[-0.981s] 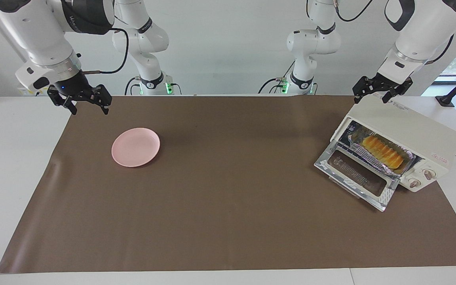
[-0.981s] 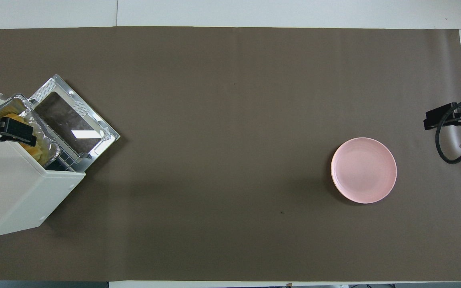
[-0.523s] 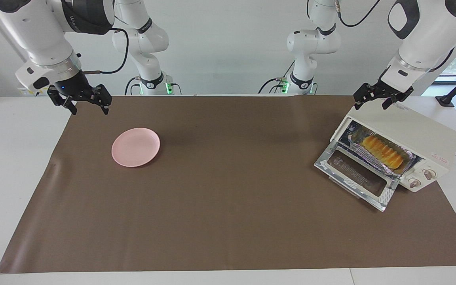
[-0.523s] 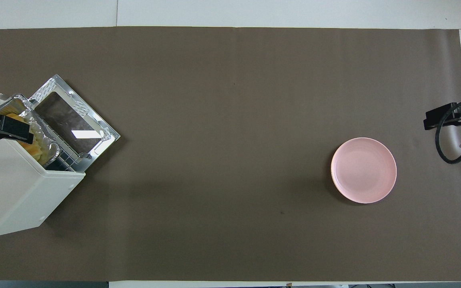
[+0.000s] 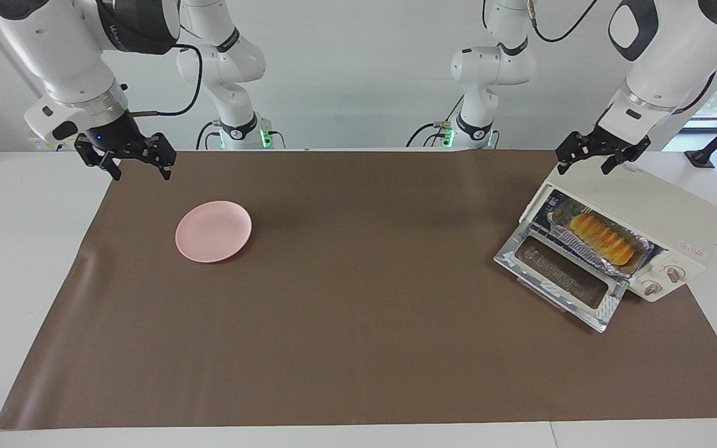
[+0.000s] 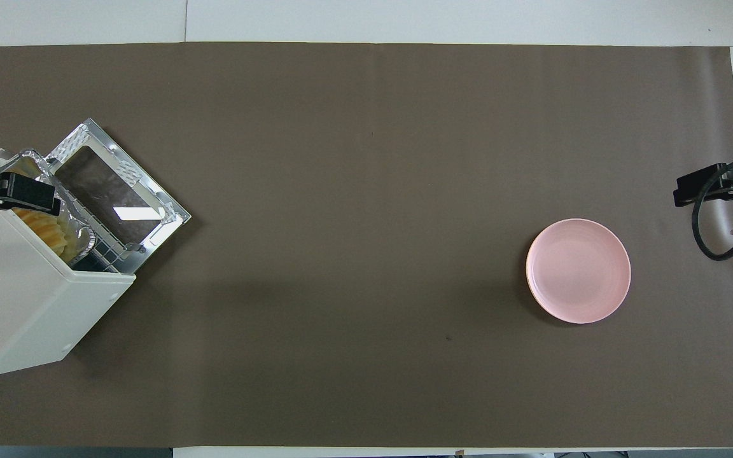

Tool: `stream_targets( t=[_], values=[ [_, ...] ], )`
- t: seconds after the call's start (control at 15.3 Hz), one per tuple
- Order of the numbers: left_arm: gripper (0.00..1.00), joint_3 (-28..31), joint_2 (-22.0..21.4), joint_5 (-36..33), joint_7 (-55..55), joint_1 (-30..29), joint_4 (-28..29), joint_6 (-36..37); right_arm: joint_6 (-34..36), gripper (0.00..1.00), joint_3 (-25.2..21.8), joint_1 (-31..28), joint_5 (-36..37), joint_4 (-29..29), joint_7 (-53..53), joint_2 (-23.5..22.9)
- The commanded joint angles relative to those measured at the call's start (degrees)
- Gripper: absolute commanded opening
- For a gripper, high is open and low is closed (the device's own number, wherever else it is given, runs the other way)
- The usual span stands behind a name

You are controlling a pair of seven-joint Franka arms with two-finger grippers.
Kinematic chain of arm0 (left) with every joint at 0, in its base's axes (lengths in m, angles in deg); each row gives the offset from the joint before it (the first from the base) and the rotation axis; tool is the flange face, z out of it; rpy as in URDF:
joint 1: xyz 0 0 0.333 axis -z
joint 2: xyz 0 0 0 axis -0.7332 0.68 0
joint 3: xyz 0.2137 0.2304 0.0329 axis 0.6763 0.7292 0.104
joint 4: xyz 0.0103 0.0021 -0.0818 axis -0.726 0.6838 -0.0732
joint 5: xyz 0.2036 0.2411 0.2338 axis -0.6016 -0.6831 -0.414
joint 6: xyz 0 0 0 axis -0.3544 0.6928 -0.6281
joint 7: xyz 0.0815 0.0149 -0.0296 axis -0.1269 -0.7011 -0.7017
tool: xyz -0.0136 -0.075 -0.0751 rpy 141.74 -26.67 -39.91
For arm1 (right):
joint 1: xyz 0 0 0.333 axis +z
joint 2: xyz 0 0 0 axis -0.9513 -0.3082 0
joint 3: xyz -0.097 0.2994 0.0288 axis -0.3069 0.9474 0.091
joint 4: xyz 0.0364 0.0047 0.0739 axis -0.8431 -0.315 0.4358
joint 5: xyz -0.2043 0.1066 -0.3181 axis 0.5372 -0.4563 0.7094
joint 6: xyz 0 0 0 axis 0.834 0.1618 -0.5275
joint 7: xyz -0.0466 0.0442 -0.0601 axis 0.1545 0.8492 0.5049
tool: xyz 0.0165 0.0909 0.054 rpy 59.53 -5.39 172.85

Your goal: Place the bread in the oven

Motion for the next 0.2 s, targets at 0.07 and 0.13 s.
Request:
stream_targets(
  t=[0.07,0.13],
  values=[
    [1.0,-0.2,-0.6,0.8,0.3,-0.4,0.2,-1.2,0.8,1.0,0.0,-0.4,-1.1,-0.4,-1.6,0.7],
    [1.0,-0.2,-0.6,0.8,0.4,-0.4,0.3,-1.2,0.8,1.0,0.0,-0.4,-1.1,-0.4,-1.6,0.7]
  ],
)
